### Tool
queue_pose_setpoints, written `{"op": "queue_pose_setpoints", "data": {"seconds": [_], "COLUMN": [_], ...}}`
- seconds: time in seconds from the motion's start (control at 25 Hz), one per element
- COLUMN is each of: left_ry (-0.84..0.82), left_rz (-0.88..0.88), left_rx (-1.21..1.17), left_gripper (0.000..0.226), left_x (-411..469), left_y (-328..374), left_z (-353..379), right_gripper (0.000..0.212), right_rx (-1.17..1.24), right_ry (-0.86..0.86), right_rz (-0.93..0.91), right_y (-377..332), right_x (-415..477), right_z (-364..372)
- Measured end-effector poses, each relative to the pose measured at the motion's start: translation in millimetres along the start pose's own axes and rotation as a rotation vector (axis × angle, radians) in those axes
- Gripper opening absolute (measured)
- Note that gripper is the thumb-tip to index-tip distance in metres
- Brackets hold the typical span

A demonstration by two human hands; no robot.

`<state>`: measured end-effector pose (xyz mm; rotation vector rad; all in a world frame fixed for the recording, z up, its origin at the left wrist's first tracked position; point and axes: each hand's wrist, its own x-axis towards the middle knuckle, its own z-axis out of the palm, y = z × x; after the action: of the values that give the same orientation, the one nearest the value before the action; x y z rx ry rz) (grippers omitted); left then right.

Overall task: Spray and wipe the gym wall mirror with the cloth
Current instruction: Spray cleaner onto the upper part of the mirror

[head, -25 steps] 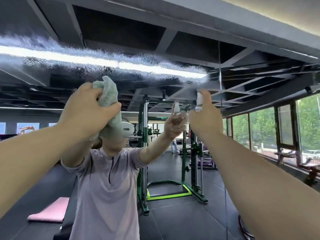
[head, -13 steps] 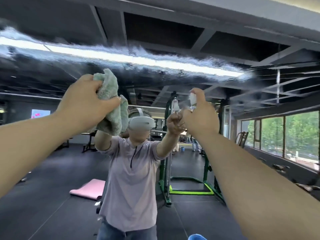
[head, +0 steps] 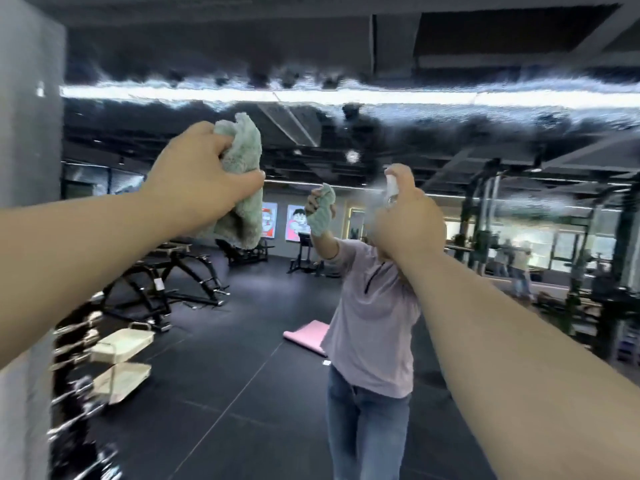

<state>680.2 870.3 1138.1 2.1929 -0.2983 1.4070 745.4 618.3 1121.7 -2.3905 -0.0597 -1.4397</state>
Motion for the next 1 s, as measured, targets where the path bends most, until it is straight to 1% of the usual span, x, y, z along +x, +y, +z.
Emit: {"op": "queue_pose_setpoints", "data": {"seconds": [0.16,0.32,0.48,0.56,0.68,0.8,0.88,1.0], "left_ry": [0.017,0.010,-0.009,-0.008,0.041,0.025,0.008,0.025], "left_rz": [-0.072,-0.087,-0.087,-0.082,-0.084,-0.099,-0.092,-0.087], "left_rx": [0.097,0.165,0.167,0.187,0.243,0.212,0.192,0.172], "left_gripper": [0.027,0.024,0.022,0.021,0.024,0.022,0.021,0.023], "left_x": [-1,5,23,35,53,63,69,82], "left_y": [-74,-136,-202,-231,-270,-311,-339,-385], "left_z": [-28,-39,-41,-43,-48,-57,-63,-84], "right_gripper": [0.063,0.062,0.065,0.061,0.057,0.061,0.058,0.056], "right_rx": [0.068,0.122,0.126,0.144,0.155,0.123,0.116,0.092], "right_ry": [-0.019,-0.047,-0.012,-0.029,-0.038,-0.065,-0.095,-0.074], "right_rz": [-0.099,-0.161,-0.214,-0.229,-0.242,-0.281,-0.293,-0.310], "right_y": [-81,-142,-200,-226,-264,-307,-331,-378], "right_x": [2,10,22,32,42,46,47,42], "right_z": [54,111,166,189,219,242,255,275]}}
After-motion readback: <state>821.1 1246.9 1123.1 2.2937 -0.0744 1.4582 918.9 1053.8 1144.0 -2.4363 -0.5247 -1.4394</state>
